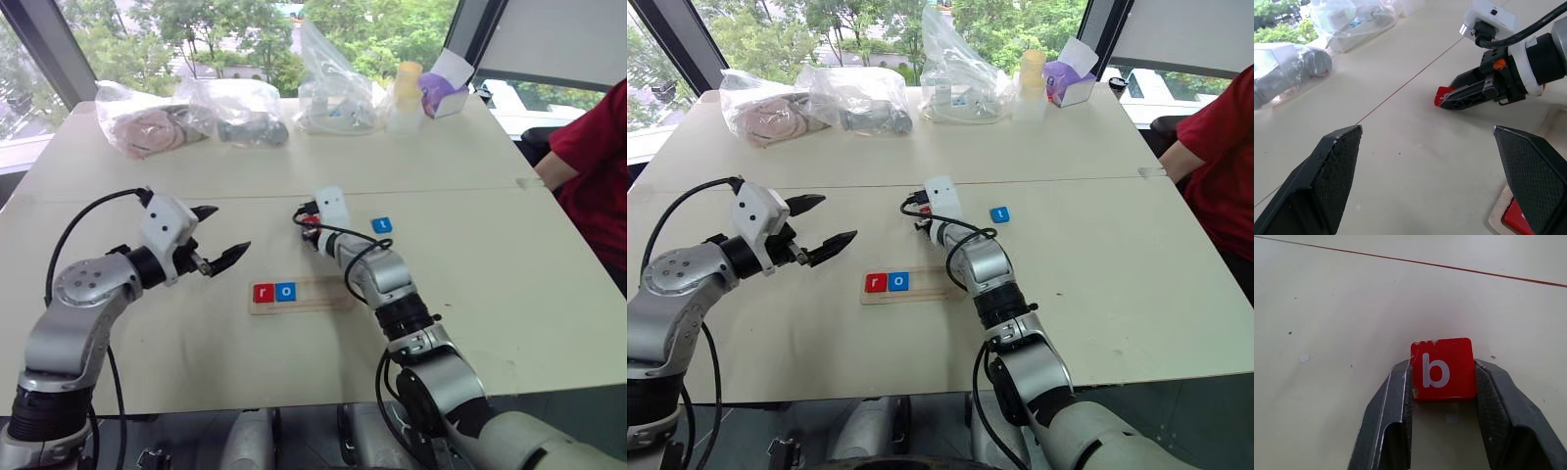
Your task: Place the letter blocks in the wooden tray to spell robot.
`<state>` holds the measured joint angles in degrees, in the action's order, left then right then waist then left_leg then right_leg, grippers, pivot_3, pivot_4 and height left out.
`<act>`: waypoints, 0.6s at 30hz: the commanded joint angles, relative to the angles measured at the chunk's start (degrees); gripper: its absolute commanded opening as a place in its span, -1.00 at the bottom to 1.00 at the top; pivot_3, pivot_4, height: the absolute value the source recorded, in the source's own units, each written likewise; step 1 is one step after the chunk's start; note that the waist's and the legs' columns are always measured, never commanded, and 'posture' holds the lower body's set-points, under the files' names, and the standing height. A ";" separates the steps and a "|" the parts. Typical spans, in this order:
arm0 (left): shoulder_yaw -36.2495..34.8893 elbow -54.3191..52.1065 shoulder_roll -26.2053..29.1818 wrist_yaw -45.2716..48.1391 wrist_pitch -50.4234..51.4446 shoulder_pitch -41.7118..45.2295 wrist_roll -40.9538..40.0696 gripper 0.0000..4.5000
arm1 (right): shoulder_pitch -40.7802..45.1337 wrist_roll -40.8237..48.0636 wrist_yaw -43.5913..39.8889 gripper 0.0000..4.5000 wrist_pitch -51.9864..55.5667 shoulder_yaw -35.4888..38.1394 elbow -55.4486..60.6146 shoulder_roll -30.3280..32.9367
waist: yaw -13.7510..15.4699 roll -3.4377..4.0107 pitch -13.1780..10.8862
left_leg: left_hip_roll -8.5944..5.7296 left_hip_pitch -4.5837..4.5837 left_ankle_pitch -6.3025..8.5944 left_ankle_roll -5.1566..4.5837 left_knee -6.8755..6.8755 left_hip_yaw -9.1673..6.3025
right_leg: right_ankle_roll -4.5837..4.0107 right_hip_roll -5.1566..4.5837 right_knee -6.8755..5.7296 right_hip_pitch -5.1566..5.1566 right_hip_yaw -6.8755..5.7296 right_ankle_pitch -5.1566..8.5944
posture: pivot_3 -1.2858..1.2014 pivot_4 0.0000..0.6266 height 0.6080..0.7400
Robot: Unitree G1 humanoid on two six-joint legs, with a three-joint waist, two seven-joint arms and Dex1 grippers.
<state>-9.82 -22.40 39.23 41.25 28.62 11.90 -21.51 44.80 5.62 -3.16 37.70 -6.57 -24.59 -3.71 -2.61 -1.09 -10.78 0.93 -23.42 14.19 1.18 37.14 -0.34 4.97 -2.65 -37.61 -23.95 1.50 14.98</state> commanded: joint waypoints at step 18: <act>14.59 -3.46 -4.99 5.74 0.83 4.79 -3.06 1.00 | -30.80 -0.08 1.63 -0.49 37.96 11.77 67.21 8.90 | 1.25 0.01 0.02 | -0.04 0.00 -0.01 0.03 -0.01 0.00 | -0.05 0.19 0.16 0.05 0.03 0.04 | 0.03 -0.52 1.00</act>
<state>4.38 -25.45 33.53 45.80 30.70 16.42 -24.76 13.52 5.63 -2.27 74.76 4.13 39.45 5.79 -1.36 -1.07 -10.77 0.90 -23.42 14.18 1.20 37.13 -0.29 4.91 -2.45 -37.45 -23.91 1.57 15.02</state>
